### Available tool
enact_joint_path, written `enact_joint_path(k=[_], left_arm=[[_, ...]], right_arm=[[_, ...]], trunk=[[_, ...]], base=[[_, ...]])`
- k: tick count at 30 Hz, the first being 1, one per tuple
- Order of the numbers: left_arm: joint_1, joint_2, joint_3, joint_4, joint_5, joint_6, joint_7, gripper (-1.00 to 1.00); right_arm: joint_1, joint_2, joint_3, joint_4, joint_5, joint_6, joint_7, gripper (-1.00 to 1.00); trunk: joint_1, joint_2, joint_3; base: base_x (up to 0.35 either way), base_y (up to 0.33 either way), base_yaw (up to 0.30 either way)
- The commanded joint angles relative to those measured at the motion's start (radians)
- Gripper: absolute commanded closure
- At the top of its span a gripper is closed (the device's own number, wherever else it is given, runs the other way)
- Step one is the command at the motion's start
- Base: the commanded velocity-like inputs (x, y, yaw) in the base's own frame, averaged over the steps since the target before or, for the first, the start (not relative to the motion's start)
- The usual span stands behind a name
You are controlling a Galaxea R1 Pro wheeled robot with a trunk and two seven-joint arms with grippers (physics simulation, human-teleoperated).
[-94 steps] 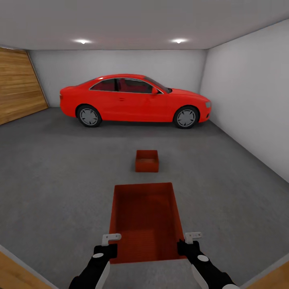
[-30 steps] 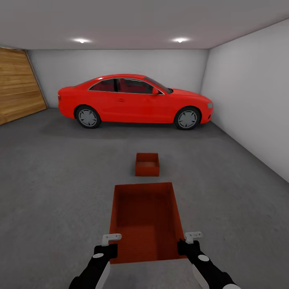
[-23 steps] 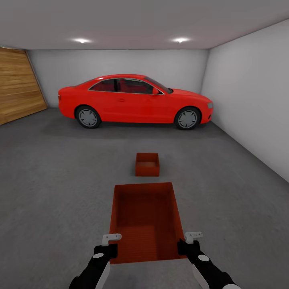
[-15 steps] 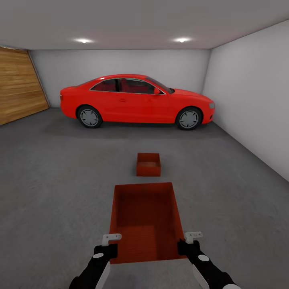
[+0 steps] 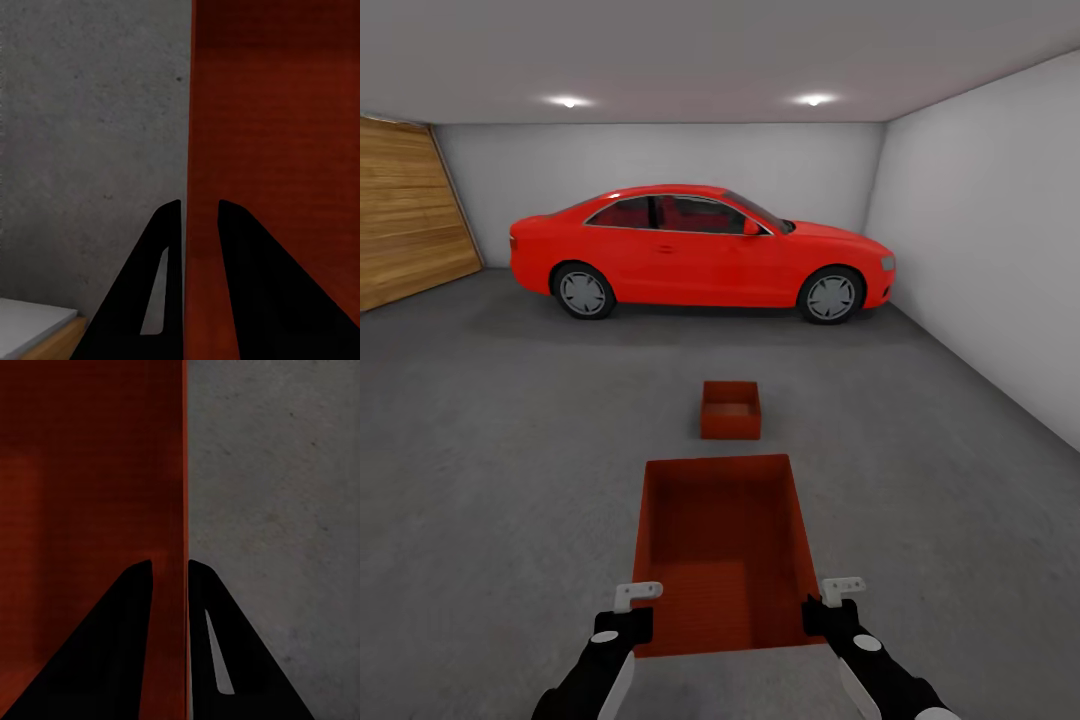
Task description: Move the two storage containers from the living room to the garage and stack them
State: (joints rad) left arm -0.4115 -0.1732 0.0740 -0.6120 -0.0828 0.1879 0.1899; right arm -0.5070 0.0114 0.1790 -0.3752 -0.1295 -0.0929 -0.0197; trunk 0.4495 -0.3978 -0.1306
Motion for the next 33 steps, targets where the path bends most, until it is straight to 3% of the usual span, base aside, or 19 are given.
enact_joint_path(k=[1, 14, 33], left_arm=[[-0.001, -0.001, 0.009, -0.008, -0.014, 0.007, 0.002, 1.00], [-0.001, -0.001, 0.009, -0.008, -0.014, 0.007, 0.002, 1.00], [-0.001, -0.001, 0.009, -0.008, -0.014, 0.007, 0.002, 1.00]], right_arm=[[-0.001, -0.002, 0.019, 0.002, -0.015, -0.004, 0.003, 1.00], [-0.001, -0.002, 0.019, 0.001, -0.015, -0.004, 0.003, 1.00], [-0.001, -0.002, 0.019, 0.001, -0.015, -0.004, 0.003, 1.00]], trunk=[[0.001, -0.002, -0.002], [0.001, -0.002, -0.002], [0.001, -0.002, -0.002]], base=[[0.000, 0.000, 0.000], [0.136, 0.000, 0.000], [0.007, -0.028, 0.000]])
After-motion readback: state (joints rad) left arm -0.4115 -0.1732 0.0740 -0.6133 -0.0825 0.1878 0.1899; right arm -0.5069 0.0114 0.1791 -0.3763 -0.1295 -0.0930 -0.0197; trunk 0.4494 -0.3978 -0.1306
